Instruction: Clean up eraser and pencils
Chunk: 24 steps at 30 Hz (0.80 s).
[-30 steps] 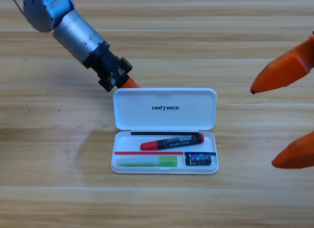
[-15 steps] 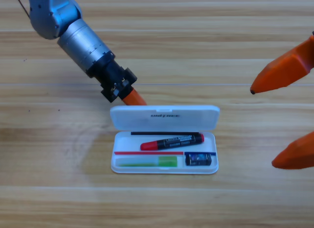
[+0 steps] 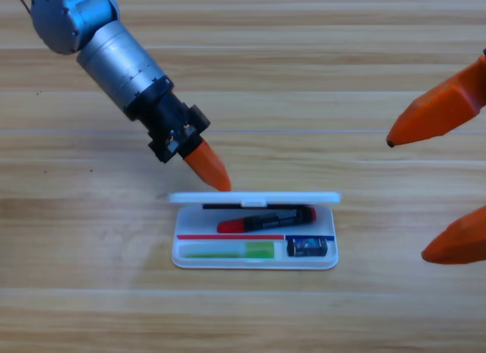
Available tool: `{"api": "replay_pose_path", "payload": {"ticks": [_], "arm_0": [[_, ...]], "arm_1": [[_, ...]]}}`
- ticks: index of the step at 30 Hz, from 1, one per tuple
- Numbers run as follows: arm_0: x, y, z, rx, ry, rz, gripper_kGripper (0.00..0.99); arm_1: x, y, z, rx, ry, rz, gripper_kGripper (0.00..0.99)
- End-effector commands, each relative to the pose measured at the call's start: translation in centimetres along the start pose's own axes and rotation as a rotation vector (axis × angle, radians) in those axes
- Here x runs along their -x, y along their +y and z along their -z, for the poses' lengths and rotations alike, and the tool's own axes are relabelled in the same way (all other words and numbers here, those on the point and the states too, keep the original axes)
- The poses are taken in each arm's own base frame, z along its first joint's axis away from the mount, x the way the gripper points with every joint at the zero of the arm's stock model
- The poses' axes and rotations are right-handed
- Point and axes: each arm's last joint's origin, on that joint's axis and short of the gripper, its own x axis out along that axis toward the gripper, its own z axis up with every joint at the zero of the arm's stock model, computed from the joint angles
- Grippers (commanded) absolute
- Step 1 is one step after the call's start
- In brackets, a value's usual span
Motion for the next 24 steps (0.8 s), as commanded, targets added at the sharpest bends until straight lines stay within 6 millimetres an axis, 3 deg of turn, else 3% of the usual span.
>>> {"api": "replay_pose_path", "payload": {"ticks": [1, 24], "arm_0": [[-2.1, -1.2, -0.2, -0.013, 0.031, 0.034, 0.000], [-5.3, -0.1, 1.7, -0.007, 0.104, -0.018, 0.000]], "arm_1": [[-0.1, -0.2, 0.7, -0.017, -0.004, -0.010, 0.948], [-0.4, -0.4, 0.6, -0.021, -0.003, -0.026, 0.948]]}}
